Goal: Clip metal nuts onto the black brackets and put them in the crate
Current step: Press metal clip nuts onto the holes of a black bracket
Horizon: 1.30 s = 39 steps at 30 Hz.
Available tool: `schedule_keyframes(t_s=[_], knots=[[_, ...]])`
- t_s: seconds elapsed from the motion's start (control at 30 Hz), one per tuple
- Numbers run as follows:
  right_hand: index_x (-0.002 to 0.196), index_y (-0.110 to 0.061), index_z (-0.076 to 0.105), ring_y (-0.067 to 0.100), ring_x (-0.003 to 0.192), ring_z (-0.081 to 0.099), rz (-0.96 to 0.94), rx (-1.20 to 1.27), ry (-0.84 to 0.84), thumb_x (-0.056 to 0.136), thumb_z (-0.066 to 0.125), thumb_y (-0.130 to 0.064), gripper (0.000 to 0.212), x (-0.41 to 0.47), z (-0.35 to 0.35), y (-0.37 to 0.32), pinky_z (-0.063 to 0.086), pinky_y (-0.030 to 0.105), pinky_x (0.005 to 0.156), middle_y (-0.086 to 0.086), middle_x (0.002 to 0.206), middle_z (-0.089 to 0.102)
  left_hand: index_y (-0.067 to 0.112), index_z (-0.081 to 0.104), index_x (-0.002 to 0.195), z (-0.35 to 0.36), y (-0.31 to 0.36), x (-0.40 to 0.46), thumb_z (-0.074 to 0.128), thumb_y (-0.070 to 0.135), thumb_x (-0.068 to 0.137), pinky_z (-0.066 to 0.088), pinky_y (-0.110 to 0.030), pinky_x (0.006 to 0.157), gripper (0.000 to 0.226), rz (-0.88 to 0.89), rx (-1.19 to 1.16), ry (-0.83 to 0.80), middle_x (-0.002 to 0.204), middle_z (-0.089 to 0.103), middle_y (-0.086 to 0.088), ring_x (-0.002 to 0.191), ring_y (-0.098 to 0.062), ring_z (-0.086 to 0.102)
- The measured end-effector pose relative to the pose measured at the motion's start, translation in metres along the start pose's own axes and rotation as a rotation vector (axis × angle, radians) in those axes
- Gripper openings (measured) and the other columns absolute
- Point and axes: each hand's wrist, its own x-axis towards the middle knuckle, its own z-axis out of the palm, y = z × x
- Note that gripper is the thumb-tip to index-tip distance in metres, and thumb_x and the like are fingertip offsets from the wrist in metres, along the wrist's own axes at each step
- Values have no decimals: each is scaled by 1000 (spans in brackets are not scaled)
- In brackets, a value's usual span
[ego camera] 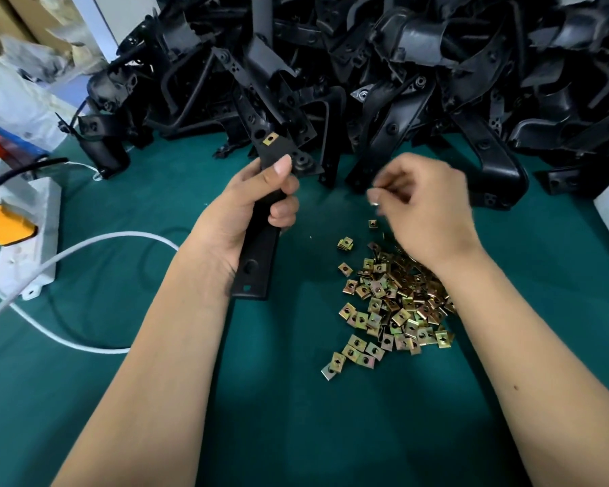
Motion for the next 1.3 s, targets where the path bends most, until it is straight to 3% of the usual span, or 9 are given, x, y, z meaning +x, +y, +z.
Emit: schedule_keyframes(t_s=[0.13, 0.27, 0.53, 0.63, 0.73, 0.83, 1.03, 1.1, 1.3], knots=[[123, -7, 68, 7, 114, 69, -43, 357, -213, 92, 72, 2, 33, -5, 21, -18, 54, 26, 102, 1, 120, 73, 14, 44, 110, 0, 2, -3, 92, 27, 72, 37, -13, 47, 63, 42, -113, -191, 79, 48, 2, 50, -3, 42], [99, -21, 79, -4, 85, 67, -69, -70, -130, 92, 76, -12, 12, -1, -2, -5, 50, 9, 80, -17, 90, 73, 14, 42, 113, 0, 2, -3, 91, 27, 74, 40, -13, 47, 64, 66, -132, -226, 80, 49, 2, 50, -2, 44], [77, -33, 70, -2, 60, 61, 28, -434, -462, 74, 89, -48, 23, -2, -26, 2, 44, 24, 61, -16, 65, 66, 14, 50, 103, 4, -7, 1, 90, 24, 74, 36, -14, 47, 51, 6, -10, -88, 81, 48, 0, 51, -5, 43], [75, -32, 70, 0, 60, 61, 6, -442, -490, 79, 87, -40, 20, -2, -23, -1, 44, 25, 62, -14, 64, 66, 14, 54, 94, 9, -15, 5, 73, 16, 89, 37, -15, 46, 20, -22, 109, 65, 82, 55, -3, 55, -10, 50], [75, -29, 69, -1, 61, 60, -13, -444, -495, 82, 86, -34, 19, -4, -20, -1, 42, 25, 59, -14, 63, 65, 11, 60, 101, 11, -20, 12, 80, 17, 81, 40, -16, 43, 29, 13, 151, 275, 95, 69, -8, 81, -26, 75], [76, -28, 66, -3, 64, 59, -18, -400, -468, 84, 84, -31, 20, -6, -17, 2, 37, 22, 58, -13, 66, 64, 4, 59, 112, 10, -23, 20, 80, 12, 86, 44, -18, 44, 34, 70, 109, 465, 107, 70, -15, 102, -29, 76], [91, -19, 68, 13, 68, 64, 12, -99, -138, 91, 78, -21, 9, -4, -6, 3, 50, 27, 64, -5, 76, 69, 16, 47, 88, 1, -28, 21, 91, 23, 75, 53, -26, 54, 46, 359, 372, 980, 90, 59, -6, 67, -18, 57], [99, -17, 73, 17, 68, 69, 88, 105, -82, 93, 74, -14, 7, -5, 0, 1, 55, 28, 63, 0, 79, 72, 17, 49, 91, 3, -24, 17, 88, 20, 77, 48, -26, 49, 41, 400, 436, 849, 84, 63, -2, 64, -15, 60], [99, -9, 76, 18, 63, 70, 271, 567, -93, 94, 69, 0, 12, -11, 12, -5, 56, 25, 55, 11, 79, 76, 6, 58, 106, 17, -25, 8, 77, 10, 83, 43, -21, 43, 30, 79, 472, 108, 80, 68, -4, 55, -15, 59]])
